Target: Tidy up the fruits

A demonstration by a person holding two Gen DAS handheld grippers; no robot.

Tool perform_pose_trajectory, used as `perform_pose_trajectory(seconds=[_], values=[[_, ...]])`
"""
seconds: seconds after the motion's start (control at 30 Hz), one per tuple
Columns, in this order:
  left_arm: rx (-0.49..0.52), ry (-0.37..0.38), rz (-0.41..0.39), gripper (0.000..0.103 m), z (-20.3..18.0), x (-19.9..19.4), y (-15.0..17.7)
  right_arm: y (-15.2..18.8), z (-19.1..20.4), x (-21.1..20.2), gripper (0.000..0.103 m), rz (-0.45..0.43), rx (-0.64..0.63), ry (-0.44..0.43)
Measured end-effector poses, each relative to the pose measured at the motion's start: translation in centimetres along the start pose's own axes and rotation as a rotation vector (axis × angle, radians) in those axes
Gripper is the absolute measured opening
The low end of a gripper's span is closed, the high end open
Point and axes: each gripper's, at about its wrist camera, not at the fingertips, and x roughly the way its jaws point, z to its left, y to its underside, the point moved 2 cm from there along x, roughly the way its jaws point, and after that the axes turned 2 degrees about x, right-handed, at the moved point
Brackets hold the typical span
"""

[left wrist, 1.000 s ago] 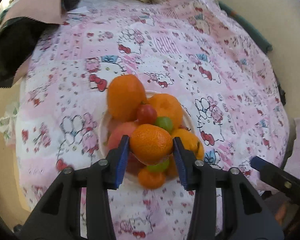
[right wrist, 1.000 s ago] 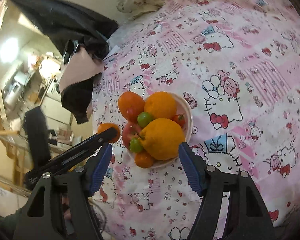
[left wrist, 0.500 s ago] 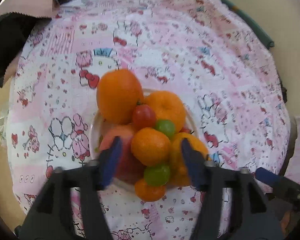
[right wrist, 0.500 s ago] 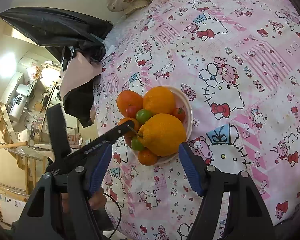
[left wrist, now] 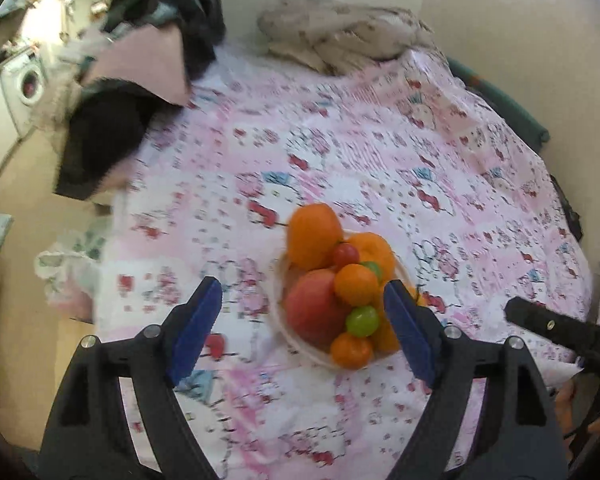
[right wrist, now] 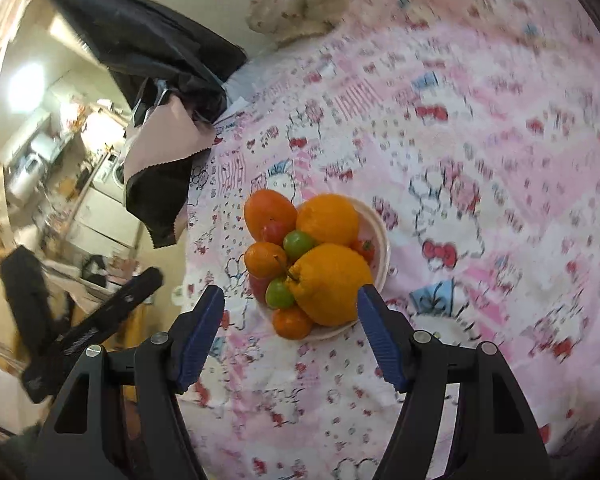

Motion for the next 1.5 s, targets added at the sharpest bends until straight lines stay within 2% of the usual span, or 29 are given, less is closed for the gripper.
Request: perform_pose_trajectory(seconds=[0.07, 0.1, 0.23, 0.33, 0.47, 0.57, 0.63, 0.7, 0.77, 1.0, 1.2, 1.5], values=[[0.007, -0.046, -0.046, 0.080, 0.5, -1.7, 0.7, 0.5, 0.9, -0.4, 0.084, -0.016, -0.056, 0.034], [0.011, -0.060, -0.056, 0.080, 0.6, -2.2, 1.0, 0.7, 1.4, -0.7, 0.087, -0.024, -0.084, 0.046], [-0.004, -0.105, -0.100, 0.080, 1.0, -4.5, 2.7, 2.1, 2.5, -1.8, 0.092, -0.075, -0.164, 0.117], [-0.009, -0.094, -0.099, 0.080, 0.9, -5.2, 3.9, 3.1, 2.7, -2.3, 0.095, -0.100, -0.179, 0.154], [-0.003, -0.102, -0.109, 0.080, 0.5, -5.5, 5.2, 4.3, 3.3, -2.8, 0.102, -0.174, -0.224, 0.212], [0.004, -0.110, -0.120, 0.084, 0.3, -5.5, 5.5, 5.1, 4.0, -2.7, 0.102, -0.220, -0.278, 0.281], [0.009, -0.130, -0.135, 0.088, 0.2, -5.5, 5.5, 5.3, 4.3, -2.4, 0.102, -0.219, -0.298, 0.310], [0.010, -0.124, -0.135, 0.098, 0.0, -5.4, 5.6, 5.5, 4.6, -2.0, 0.102, -0.220, -0.317, 0.333], [0.008, -0.122, -0.128, 0.103, -0.2, -5.3, 5.8, 5.5, 4.7, -1.9, 0.102, -0.222, -0.321, 0.342], [0.025, -0.081, -0.101, 0.103, -1.1, -4.8, 6.0, 5.2, 4.0, -1.7, 0.102, -0.224, -0.274, 0.349], [0.032, -0.073, -0.087, 0.103, -1.5, -4.4, 6.0, 5.6, 4.7, -2.0, 0.102, -0.246, -0.304, 0.357], [0.023, -0.080, -0.089, 0.103, -1.3, -4.3, 5.9, 5.4, 4.3, -2.0, 0.102, -0.238, -0.279, 0.350]])
